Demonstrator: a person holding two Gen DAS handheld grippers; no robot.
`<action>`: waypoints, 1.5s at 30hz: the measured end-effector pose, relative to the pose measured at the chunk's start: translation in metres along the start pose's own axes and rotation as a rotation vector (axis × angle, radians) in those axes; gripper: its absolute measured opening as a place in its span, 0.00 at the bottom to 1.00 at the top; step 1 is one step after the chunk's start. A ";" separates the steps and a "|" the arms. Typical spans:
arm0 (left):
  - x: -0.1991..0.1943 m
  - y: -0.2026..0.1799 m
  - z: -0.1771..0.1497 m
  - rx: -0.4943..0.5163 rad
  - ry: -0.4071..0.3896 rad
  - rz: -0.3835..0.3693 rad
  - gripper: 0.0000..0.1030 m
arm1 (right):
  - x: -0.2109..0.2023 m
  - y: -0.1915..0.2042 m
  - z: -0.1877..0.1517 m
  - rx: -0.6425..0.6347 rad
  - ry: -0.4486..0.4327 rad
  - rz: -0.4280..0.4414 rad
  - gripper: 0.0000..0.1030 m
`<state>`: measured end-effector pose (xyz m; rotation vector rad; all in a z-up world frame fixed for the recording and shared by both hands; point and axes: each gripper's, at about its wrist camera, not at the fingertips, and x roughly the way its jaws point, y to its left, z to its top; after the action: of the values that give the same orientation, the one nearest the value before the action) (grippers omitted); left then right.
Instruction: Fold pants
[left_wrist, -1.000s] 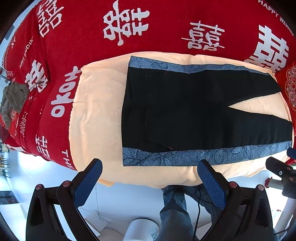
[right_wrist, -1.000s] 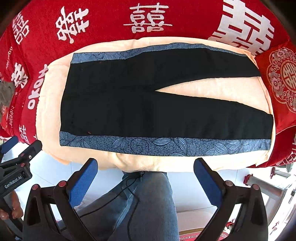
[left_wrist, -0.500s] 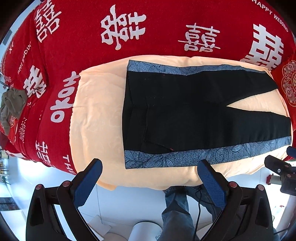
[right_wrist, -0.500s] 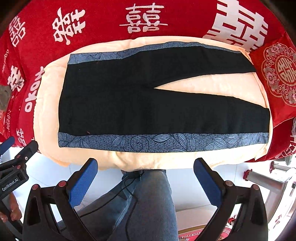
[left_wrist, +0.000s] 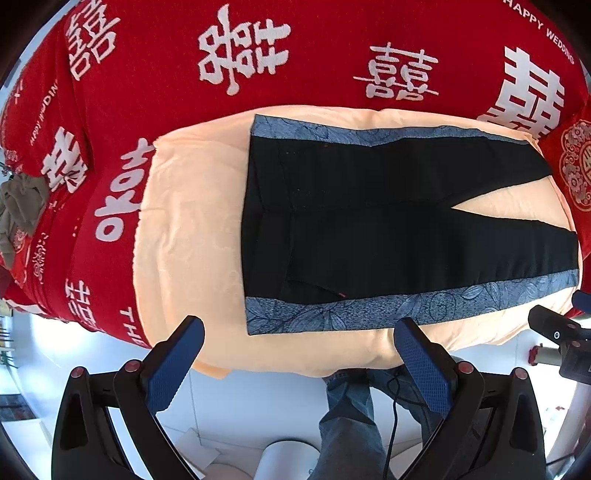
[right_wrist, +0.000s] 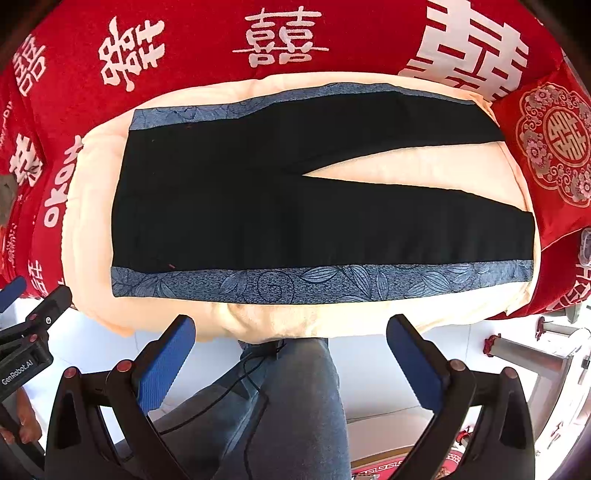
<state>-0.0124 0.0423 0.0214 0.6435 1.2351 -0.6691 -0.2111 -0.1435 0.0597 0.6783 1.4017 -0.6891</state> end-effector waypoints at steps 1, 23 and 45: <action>0.002 -0.001 0.000 0.003 0.003 -0.004 1.00 | 0.000 -0.001 0.000 0.004 0.000 -0.004 1.00; 0.117 -0.020 -0.013 -0.138 0.076 -0.068 1.00 | 0.103 -0.033 0.002 0.022 0.047 0.224 1.00; 0.183 0.001 -0.061 -0.382 0.128 -0.410 0.93 | 0.250 -0.053 -0.033 0.463 0.120 0.983 0.34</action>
<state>-0.0141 0.0692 -0.1692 0.1146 1.5841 -0.7086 -0.2607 -0.1594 -0.1923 1.6381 0.8326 -0.1651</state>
